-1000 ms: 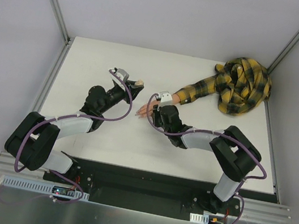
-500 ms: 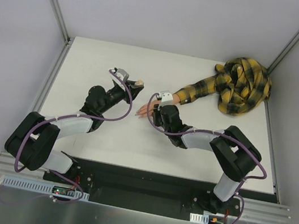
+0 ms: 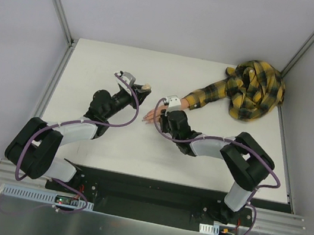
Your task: Paint the nails
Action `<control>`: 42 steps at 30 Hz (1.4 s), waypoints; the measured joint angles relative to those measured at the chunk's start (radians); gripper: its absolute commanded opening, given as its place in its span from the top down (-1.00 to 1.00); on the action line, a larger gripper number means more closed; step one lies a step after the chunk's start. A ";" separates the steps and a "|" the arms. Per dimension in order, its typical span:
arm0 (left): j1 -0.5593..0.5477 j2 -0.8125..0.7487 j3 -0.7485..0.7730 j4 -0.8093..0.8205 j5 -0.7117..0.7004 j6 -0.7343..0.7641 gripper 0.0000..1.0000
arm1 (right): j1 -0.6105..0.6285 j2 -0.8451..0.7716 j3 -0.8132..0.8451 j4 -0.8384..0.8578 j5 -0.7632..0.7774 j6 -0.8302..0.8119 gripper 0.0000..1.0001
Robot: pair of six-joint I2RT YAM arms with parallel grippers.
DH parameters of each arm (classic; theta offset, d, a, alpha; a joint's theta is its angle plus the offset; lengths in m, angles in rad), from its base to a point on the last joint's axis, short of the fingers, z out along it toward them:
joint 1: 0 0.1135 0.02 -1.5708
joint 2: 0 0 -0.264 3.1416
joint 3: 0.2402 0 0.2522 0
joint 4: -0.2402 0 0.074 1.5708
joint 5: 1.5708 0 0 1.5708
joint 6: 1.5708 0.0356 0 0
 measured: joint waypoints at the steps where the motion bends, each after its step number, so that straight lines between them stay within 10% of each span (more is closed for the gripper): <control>1: 0.000 0.000 0.000 0.000 0.000 0.000 1.00 | 0.003 0.000 0.000 0.000 -0.002 -0.001 0.99; 42: 0.000 0.000 0.000 0.000 0.000 0.000 1.00 | 0.008 0.000 0.002 0.000 -0.026 0.001 0.99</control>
